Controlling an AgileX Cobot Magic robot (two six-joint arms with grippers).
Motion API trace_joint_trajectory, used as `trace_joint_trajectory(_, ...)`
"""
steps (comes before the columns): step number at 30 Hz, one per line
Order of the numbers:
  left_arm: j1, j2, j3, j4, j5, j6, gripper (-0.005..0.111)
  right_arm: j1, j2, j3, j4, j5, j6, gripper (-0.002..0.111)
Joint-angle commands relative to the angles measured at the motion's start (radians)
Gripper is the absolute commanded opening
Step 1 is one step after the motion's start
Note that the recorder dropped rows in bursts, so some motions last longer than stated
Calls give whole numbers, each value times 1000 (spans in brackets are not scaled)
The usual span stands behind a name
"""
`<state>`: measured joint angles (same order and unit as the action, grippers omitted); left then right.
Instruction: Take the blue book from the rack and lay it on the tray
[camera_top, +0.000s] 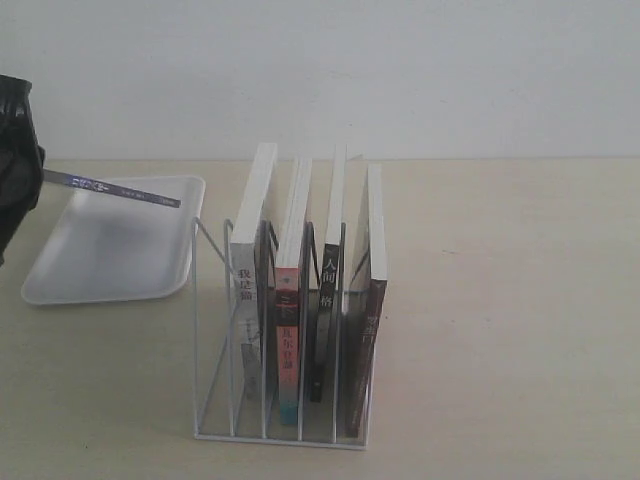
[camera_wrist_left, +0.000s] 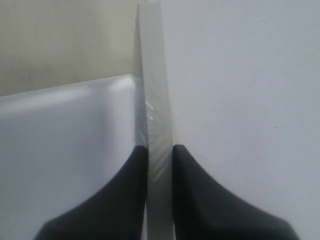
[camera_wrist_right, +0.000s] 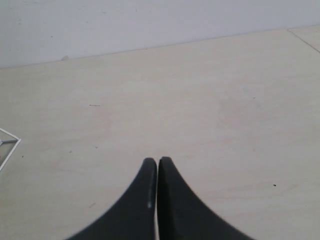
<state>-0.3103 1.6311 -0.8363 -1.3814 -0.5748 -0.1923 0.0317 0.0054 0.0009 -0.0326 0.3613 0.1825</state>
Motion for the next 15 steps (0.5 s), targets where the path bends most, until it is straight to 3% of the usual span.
trace_joint_trajectory(1, -5, 23, -13, 44, -61, -63, 5, -2, -5, -1, -2, 2, -6, 0)
trace_joint_trajectory(15, -2, 117, -37, 175, -98, -207, 5, -2, -5, -1, -2, 2, -6, 0)
